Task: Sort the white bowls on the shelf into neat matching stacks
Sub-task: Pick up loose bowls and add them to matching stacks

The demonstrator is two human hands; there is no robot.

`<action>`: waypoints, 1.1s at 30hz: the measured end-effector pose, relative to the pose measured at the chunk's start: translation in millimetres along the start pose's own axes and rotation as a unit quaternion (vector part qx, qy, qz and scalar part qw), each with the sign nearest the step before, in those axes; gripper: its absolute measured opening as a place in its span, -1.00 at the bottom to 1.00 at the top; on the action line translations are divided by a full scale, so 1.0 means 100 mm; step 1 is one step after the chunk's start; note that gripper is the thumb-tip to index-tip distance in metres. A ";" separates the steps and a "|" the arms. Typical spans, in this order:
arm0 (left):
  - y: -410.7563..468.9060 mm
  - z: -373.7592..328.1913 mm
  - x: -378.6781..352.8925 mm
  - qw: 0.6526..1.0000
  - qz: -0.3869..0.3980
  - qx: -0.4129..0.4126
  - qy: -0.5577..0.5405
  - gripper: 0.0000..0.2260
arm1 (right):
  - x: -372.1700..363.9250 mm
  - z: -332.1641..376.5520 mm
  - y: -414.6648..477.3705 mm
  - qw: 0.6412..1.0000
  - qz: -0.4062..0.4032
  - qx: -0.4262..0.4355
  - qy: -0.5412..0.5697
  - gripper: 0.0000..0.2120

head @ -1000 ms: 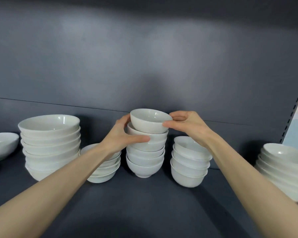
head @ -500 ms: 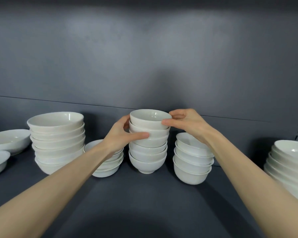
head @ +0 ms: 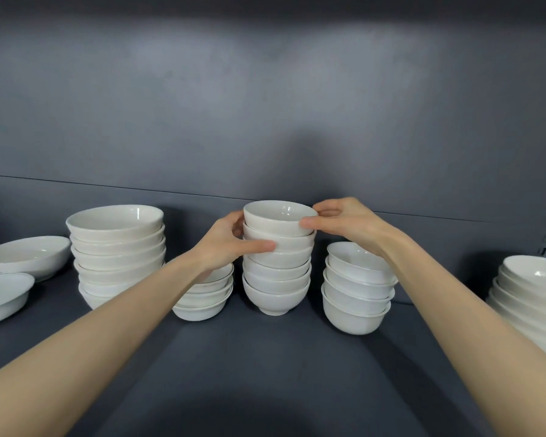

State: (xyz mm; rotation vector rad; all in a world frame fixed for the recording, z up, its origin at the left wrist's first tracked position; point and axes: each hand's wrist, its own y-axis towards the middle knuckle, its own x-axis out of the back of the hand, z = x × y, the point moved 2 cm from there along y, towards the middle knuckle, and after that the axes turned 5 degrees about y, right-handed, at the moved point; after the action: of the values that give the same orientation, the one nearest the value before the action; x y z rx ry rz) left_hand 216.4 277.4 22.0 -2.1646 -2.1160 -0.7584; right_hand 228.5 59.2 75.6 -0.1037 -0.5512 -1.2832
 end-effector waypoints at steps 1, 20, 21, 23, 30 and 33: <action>-0.01 -0.02 0.01 1.000 0.009 0.001 0.011 -0.48 | 0.00 0.02 -0.01 1.000 0.004 -0.008 -0.007 -0.66; -0.63 -0.71 0.86 0.862 -0.070 -0.041 0.500 -0.50 | -0.42 0.75 -0.24 0.940 -0.061 0.153 -0.298 -0.50; -0.70 -0.74 0.97 0.850 -0.075 -0.046 0.519 -0.51 | -0.53 0.81 -0.24 0.937 -0.054 0.161 -0.305 -0.51; -0.81 -0.78 1.13 0.827 -0.083 -0.053 0.553 -0.50 | -0.69 0.93 -0.25 0.931 -0.045 0.175 -0.316 -0.51; -1.33 -0.77 2.00 0.770 -0.134 -0.044 0.622 -0.49 | -1.53 1.44 -0.24 0.920 -0.016 0.221 -0.322 -0.50; -1.58 -0.64 2.44 0.747 -0.140 -0.037 0.649 -0.50 | -2.01 1.63 -0.23 0.919 -0.007 0.229 -0.322 -0.50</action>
State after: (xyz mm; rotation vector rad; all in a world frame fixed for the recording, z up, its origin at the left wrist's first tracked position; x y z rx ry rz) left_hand 37.0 496.3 113.9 -0.6758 -1.4938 -1.6740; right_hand 118.0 289.7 122.6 -0.1310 -1.4081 -1.0879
